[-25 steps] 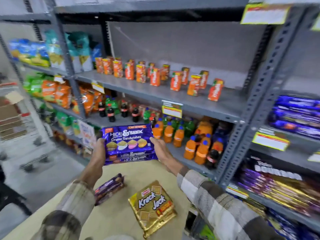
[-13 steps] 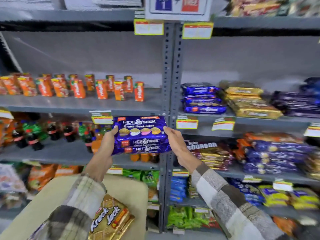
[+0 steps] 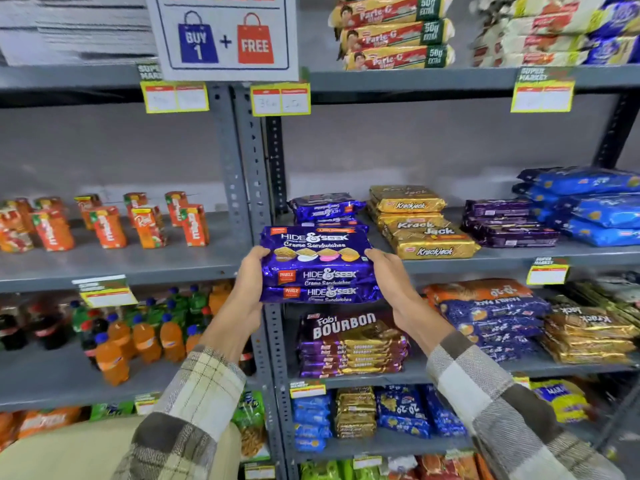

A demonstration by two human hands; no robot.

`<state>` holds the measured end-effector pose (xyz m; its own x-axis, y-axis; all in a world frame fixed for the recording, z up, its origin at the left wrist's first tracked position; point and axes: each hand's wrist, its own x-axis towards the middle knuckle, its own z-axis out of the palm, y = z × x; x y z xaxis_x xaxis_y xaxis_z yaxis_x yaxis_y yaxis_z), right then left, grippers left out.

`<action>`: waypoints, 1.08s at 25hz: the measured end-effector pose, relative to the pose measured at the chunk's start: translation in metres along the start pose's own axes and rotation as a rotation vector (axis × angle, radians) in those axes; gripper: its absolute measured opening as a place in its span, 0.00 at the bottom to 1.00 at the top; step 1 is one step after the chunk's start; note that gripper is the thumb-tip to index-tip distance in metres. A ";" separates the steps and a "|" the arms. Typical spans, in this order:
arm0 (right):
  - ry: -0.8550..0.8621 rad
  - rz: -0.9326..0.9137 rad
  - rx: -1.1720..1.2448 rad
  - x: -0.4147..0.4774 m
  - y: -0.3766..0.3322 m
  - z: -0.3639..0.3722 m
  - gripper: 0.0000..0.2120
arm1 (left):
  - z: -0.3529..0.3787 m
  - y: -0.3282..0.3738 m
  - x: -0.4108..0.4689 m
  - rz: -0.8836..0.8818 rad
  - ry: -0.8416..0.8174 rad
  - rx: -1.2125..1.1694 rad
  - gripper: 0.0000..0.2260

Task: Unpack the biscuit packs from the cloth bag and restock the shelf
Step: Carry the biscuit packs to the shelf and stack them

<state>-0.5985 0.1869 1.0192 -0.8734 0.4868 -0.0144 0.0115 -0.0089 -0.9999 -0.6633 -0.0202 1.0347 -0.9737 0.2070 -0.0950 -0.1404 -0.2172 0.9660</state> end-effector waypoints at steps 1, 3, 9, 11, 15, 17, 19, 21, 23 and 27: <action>-0.001 0.000 0.005 0.010 -0.004 -0.010 0.09 | 0.013 0.001 0.007 0.007 0.007 0.003 0.16; -0.009 -0.013 0.009 0.031 -0.011 -0.026 0.10 | 0.035 0.003 0.023 0.017 0.014 0.005 0.14; 0.024 -0.033 -0.017 0.090 -0.030 -0.039 0.11 | 0.073 0.011 0.077 0.053 0.041 0.032 0.14; 0.031 -0.032 -0.048 0.111 -0.035 -0.033 0.12 | 0.078 0.014 0.098 0.054 0.068 0.031 0.14; 0.019 -0.041 -0.072 0.150 -0.035 -0.016 0.13 | 0.077 0.011 0.138 0.017 0.079 0.068 0.18; 0.028 -0.029 -0.091 0.165 -0.034 -0.006 0.14 | 0.075 0.010 0.157 0.007 0.084 0.086 0.19; 0.042 -0.022 -0.126 0.177 -0.032 0.002 0.15 | 0.072 0.008 0.172 0.005 0.095 0.105 0.20; 0.067 -0.036 -0.161 0.186 -0.031 0.008 0.14 | 0.069 0.006 0.185 -0.025 0.107 0.134 0.23; 0.079 -0.057 -0.197 0.191 -0.028 0.009 0.14 | 0.068 0.003 0.192 -0.032 0.102 0.148 0.24; 0.105 -0.154 -0.273 0.195 -0.021 0.011 0.17 | 0.068 0.003 0.197 -0.015 0.109 0.151 0.26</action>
<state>-0.7745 0.2724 1.0377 -0.8203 0.5516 0.1511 0.0255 0.2993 -0.9538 -0.8436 0.0847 1.0348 -0.9866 0.1031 -0.1268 -0.1341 -0.0673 0.9887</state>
